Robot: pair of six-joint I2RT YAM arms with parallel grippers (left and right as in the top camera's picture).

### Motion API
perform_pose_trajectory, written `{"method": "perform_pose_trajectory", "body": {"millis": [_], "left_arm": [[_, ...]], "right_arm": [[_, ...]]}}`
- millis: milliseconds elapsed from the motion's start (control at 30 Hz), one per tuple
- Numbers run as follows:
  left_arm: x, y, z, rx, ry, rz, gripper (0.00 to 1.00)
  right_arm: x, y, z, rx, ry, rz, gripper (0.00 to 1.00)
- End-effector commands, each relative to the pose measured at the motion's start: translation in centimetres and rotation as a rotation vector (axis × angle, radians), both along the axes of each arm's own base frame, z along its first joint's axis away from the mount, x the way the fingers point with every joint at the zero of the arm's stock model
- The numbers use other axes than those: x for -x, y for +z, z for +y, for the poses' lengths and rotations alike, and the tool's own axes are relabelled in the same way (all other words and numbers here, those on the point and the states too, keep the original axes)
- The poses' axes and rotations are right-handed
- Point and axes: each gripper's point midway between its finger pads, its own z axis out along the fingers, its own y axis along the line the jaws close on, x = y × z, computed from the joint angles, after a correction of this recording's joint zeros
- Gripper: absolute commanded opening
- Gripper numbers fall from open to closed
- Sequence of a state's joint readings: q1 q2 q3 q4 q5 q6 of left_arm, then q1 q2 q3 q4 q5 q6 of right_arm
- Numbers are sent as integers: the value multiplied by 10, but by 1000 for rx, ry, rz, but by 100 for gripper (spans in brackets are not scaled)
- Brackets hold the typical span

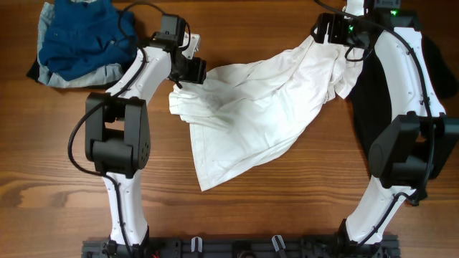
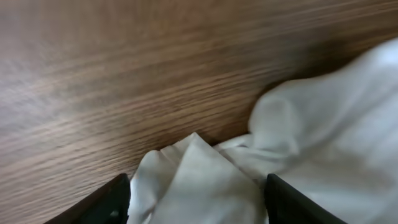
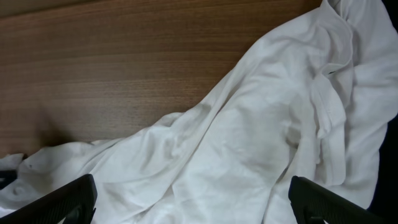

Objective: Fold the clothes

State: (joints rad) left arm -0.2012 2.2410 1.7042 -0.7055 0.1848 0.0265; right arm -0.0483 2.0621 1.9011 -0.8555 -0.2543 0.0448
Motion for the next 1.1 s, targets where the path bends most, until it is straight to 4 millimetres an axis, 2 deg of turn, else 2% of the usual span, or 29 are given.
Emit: {"method": "perform_pose_trajectory", "body": {"millis": [0,100,400,467,533,633,700,733,800,900,1000,1067], "left_arm": [[3,-19,1,20,87,61,63],[1,-18,1,24,90,50,53],[-3,-17,0,27,90,32,30],[-5,-18,6,1,119,28,21],[-9,-17,16,-45,174,15,4],[-15,-3,25,-83,209,-26,4],[-21,22,30,-100,225,-84,4],[-25,46,33,-104,239,-135,4],[-27,76,36,-106,253,-199,4],[-26,153,45,-98,287,-354,4],[-19,218,50,-69,311,-492,4],[-13,251,52,-42,318,-565,4]], "right_arm": [[0,-1,3,-10,10,2,100],[-1,-1,3,-8,12,-1,100],[-2,0,3,-1,24,-11,100],[-3,0,3,-1,23,-16,100],[-4,1,3,-1,23,-18,100],[-4,1,3,0,24,-21,100],[-4,1,3,-1,23,-22,100],[-4,1,3,1,23,-21,100],[-3,-2,2,4,20,-9,100],[2,-14,-4,32,2,27,99],[11,-31,-8,53,-12,71,99],[17,-42,-7,50,-12,101,99]]}}
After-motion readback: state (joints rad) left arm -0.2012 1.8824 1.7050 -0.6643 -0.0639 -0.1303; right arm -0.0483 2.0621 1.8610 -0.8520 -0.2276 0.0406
